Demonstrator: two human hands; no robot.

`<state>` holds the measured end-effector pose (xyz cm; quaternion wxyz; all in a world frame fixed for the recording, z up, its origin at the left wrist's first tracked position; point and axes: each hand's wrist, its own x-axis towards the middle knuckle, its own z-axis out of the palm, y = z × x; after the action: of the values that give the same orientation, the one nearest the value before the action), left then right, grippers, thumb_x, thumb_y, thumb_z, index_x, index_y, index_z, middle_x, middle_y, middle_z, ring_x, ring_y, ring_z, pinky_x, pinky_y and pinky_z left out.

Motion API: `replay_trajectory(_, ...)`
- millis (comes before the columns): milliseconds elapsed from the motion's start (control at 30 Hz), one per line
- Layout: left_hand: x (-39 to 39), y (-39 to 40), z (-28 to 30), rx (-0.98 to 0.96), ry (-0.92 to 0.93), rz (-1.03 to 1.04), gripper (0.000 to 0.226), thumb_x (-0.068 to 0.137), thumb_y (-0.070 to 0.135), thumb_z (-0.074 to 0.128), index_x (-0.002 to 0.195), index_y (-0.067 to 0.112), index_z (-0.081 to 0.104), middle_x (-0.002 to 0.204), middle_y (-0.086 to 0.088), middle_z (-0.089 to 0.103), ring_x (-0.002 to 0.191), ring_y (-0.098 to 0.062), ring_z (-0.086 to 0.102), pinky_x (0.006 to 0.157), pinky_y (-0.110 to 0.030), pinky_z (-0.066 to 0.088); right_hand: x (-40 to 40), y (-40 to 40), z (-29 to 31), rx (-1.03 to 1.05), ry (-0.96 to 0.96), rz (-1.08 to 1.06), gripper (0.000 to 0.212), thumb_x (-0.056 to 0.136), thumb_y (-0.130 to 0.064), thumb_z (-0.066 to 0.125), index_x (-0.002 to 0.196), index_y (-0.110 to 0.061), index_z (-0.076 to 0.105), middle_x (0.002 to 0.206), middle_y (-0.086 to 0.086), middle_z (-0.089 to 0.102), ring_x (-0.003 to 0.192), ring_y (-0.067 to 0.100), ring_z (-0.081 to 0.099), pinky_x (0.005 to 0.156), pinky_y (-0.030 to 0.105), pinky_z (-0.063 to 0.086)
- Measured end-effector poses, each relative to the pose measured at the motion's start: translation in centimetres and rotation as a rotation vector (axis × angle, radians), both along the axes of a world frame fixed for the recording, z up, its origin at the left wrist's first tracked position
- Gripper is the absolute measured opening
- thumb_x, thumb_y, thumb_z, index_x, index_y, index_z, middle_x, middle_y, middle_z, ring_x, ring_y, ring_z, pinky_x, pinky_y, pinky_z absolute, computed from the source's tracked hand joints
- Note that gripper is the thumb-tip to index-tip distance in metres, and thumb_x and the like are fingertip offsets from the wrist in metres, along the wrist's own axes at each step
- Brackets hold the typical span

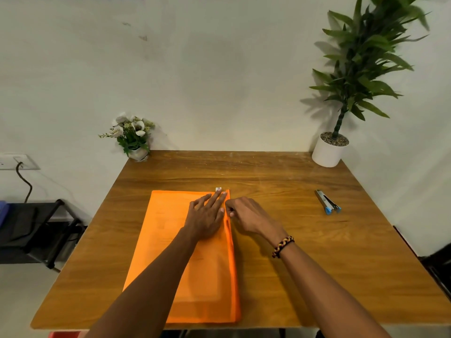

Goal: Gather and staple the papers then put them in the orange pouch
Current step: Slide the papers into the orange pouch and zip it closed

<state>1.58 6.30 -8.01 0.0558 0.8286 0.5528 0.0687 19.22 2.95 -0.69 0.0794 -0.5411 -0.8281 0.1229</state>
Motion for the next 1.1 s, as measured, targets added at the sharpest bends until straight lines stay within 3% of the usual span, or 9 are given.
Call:
replay_trajectory(100,0.1,-0.3,-0.1,0.029,-0.001,0.007,0.058,0.104,0.051,0.012,0.160,0.038,0.007,0.168,0.013,0.007,0.153,-0.017,0.018,0.110,-0.043,0.023,0.2,-1.1,0.2,-0.048,-0.018,0.020,0.024,0.091,-0.005,0.054,0.076,-0.023,0.048,0.074,-0.001,0.055,0.067,0.023,0.051,0.057,0.038,0.038)
replay_trajectory(233,0.2,-0.5,-0.1,0.040,-0.034,0.011,0.067,0.096,0.057,-0.002,0.159,0.039,0.010,0.167,0.014,0.010,0.152,-0.016,0.019,0.111,-0.043,0.023,0.4,-2.4,0.7,-0.045,-0.033,0.044,0.024,0.095,-0.009,0.054,0.077,-0.024,0.048,0.075,-0.002,0.052,0.068,0.023,0.050,0.058,0.036,0.034)
replay_trajectory(367,0.1,-0.7,0.0,0.043,-0.051,0.012,0.069,0.094,0.058,-0.003,0.159,0.040,0.011,0.168,0.013,0.010,0.152,-0.017,0.020,0.111,-0.044,0.024,0.1,-3.5,0.6,-0.056,-0.051,0.072,0.026,0.094,-0.007,0.054,0.077,-0.025,0.046,0.077,0.001,0.053,0.069,0.025,0.051,0.059,0.037,0.037)
replay_trajectory(633,-0.2,-0.1,-0.2,0.038,-0.035,-0.008,0.062,0.100,0.057,0.005,0.159,0.038,0.013,0.167,0.012,0.013,0.151,-0.018,0.021,0.113,-0.043,0.025,0.5,-4.5,0.4,-0.187,-0.029,0.093,0.031,0.088,0.000,0.058,0.072,-0.025,0.050,0.075,-0.003,0.054,0.066,0.015,0.048,0.061,0.034,0.040)
replay_trajectory(767,-0.4,1.1,0.0,0.009,-0.005,-0.019,0.059,0.105,0.053,0.013,0.160,0.034,0.010,0.168,0.007,0.008,0.155,-0.019,0.014,0.119,-0.043,0.019,0.5,-5.3,0.7,-0.299,0.014,0.157,0.019,0.086,0.002,0.061,0.080,-0.016,0.066,0.072,-0.007,0.062,0.065,0.008,0.052,0.060,0.029,0.040)
replay_trajectory(867,-0.2,1.8,0.4,-0.048,0.013,-0.028,0.059,0.107,0.050,0.017,0.161,0.028,0.008,0.169,-0.001,0.001,0.156,-0.025,0.007,0.123,-0.046,0.014,0.6,-5.7,-0.2,-0.269,0.082,0.074,0.016,0.087,-0.004,0.063,0.081,-0.019,0.066,0.072,-0.011,0.064,0.069,0.007,0.058,0.064,0.030,0.048)
replay_trajectory(933,-0.1,1.0,1.0,-0.031,-0.108,-0.026,0.057,0.109,0.046,0.022,0.160,0.021,0.020,0.169,-0.008,0.007,0.155,-0.028,0.012,0.123,-0.049,0.017,0.5,-6.2,-0.9,-0.194,0.108,0.029,0.014,0.089,-0.012,0.060,0.080,-0.023,0.059,0.082,-0.003,0.067,0.080,0.018,0.063,0.070,0.038,0.051)
replay_trajectory(1000,-0.1,-0.9,1.5,0.039,-0.242,-0.099,0.049,0.109,0.039,0.028,0.153,0.018,0.037,0.164,-0.013,0.026,0.151,-0.030,0.025,0.119,-0.049,0.026,0.6,-6.7,-1.5,-0.101,0.099,-0.001,0.008,0.091,-0.020,0.057,0.087,-0.026,0.054,0.092,0.005,0.067,0.092,0.031,0.062,0.075,0.044,0.051)
replay_trajectory(1100,-0.6,-4.6,1.2,0.075,-0.196,-0.221,0.049,0.105,0.042,0.028,0.147,0.021,0.045,0.158,-0.009,0.038,0.149,-0.027,0.030,0.119,-0.048,0.028,0.8,-7.0,-1.7,0.018,0.097,-0.012,0.007,0.095,-0.020,0.055,0.093,-0.027,0.051,0.100,0.007,0.067,0.095,0.034,0.063,0.074,0.046,0.052)
